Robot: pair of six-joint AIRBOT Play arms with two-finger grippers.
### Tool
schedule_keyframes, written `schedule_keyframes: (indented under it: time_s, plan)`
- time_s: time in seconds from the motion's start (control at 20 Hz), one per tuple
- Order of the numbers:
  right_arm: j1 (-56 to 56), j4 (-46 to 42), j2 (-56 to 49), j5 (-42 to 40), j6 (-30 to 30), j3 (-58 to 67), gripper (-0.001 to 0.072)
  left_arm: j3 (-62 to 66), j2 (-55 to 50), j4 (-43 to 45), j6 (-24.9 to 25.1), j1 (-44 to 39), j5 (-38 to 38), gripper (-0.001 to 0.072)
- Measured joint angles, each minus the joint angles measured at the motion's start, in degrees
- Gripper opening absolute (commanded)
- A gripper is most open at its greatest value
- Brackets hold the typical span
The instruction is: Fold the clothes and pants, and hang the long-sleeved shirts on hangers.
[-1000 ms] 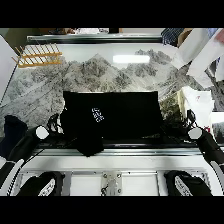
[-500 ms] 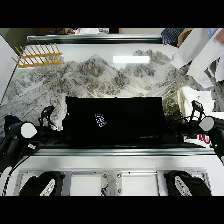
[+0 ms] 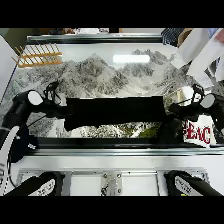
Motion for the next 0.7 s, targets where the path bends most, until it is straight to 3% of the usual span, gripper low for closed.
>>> schedule_keyframes:
  time_s: [0.35, 0.7]
  plan:
    - [0.0, 1.0, -12.9, -4.5, 0.0, 11.1, 0.0009, 14.9, -17.1, 0.2, 0.5, 0.0, 1.1, 0.0009]
    - [0.8, 6.1, -19.6, -12.5, -1.4, 13.4, 0.0023, 24.5, -26.6, 0.2, 0.7, 0.0, 0.3, 0.0029]
